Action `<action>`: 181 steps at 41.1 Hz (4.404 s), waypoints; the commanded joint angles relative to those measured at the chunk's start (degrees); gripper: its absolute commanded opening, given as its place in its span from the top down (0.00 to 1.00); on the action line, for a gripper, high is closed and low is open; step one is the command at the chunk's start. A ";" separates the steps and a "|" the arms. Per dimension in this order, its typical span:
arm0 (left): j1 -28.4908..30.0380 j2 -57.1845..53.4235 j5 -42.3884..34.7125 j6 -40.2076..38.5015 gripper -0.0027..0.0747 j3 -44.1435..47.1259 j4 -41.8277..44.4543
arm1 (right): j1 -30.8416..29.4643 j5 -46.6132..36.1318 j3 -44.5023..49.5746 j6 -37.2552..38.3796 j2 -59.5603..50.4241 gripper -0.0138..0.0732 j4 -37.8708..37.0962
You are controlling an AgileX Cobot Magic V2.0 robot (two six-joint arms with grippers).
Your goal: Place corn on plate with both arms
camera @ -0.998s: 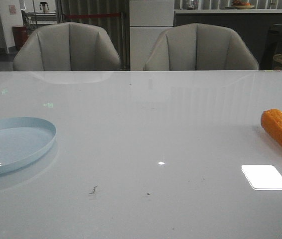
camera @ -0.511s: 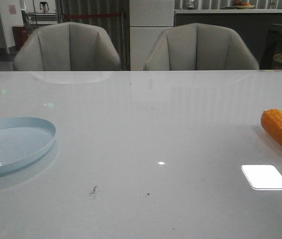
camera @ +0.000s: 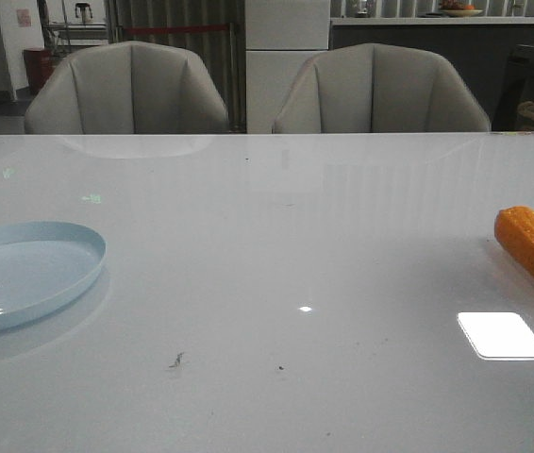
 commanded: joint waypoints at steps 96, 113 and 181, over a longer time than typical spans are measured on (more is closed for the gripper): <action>5.60 50.68 44.51 -6.92 0.54 -36.59 -10.78 | -0.07 0.55 -2.10 -0.04 6.60 0.22 1.60; 5.60 50.68 43.53 -6.70 0.85 -36.59 -10.78 | -0.07 0.05 -2.10 -0.04 6.60 0.22 1.60; -21.12 56.41 45.96 -0.46 0.72 -47.53 -26.01 | -0.07 4.37 -2.10 -0.04 6.60 0.22 1.60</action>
